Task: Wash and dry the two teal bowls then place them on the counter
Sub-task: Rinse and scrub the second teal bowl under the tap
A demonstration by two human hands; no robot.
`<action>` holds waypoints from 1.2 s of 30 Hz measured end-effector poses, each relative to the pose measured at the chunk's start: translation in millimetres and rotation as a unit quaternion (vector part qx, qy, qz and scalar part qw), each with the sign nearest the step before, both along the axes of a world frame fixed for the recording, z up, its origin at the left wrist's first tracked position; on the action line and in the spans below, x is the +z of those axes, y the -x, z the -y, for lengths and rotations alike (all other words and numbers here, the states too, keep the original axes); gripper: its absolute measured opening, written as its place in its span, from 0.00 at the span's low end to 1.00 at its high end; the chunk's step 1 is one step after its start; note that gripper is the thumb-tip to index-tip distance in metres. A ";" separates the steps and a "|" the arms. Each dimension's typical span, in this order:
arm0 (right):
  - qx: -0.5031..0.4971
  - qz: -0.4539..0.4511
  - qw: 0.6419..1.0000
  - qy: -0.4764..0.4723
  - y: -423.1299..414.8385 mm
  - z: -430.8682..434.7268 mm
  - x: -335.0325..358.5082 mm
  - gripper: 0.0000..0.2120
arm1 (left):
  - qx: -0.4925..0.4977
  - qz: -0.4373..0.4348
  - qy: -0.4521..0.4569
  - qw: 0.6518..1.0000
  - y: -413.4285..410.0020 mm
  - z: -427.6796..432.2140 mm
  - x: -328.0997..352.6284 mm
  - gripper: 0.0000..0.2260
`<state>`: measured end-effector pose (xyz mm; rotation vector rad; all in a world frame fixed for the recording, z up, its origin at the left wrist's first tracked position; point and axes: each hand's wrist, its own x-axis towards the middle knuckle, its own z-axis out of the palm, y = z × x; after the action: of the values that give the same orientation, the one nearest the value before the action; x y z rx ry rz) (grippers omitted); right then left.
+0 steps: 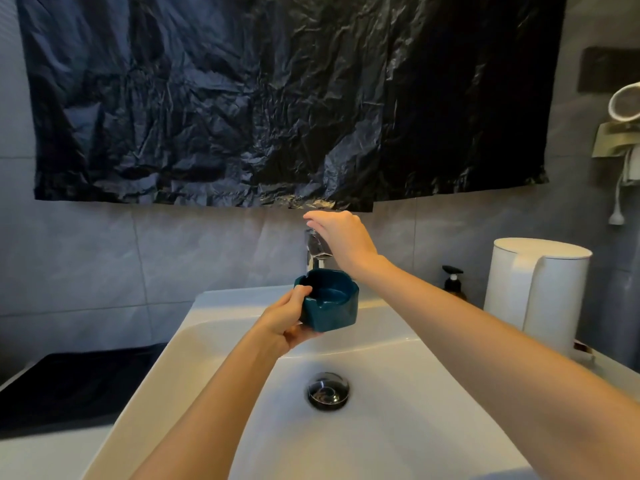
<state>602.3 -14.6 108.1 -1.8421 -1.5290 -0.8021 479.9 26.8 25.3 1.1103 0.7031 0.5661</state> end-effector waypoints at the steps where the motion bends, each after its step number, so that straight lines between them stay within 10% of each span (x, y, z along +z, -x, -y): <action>1: -0.010 0.011 1.000 0.003 -0.6 -1.2 0.6 0.12 | 0.000 0.003 -0.002 1.000 -0.4 -0.9 0.1 0.08; 23: -0.038 0.006 0.999 -0.002 -5.1 -20.1 15.5 0.17 | -0.025 -0.008 -0.002 1.000 17.1 15.0 14.9 0.06; 30: 0.029 -0.243 0.966 -0.078 -8.6 27.1 -25.2 0.17 | -0.033 -0.050 0.000 0.998 20.0 15.3 15.2 0.08; 33: -0.013 -0.476 0.870 0.126 -5.0 54.5 -47.4 0.18 | -0.047 -0.079 0.015 0.996 21.7 14.1 15.8 0.11; 36: 0.094 -0.733 0.643 0.199 9.5 69.9 -55.2 0.20 | -0.066 -0.097 0.043 0.992 27.5 7.2 15.0 0.14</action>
<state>592.8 -84.5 53.0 -1.6269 -0.6620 1.1052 452.4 19.6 40.3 1.1321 0.8080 0.3151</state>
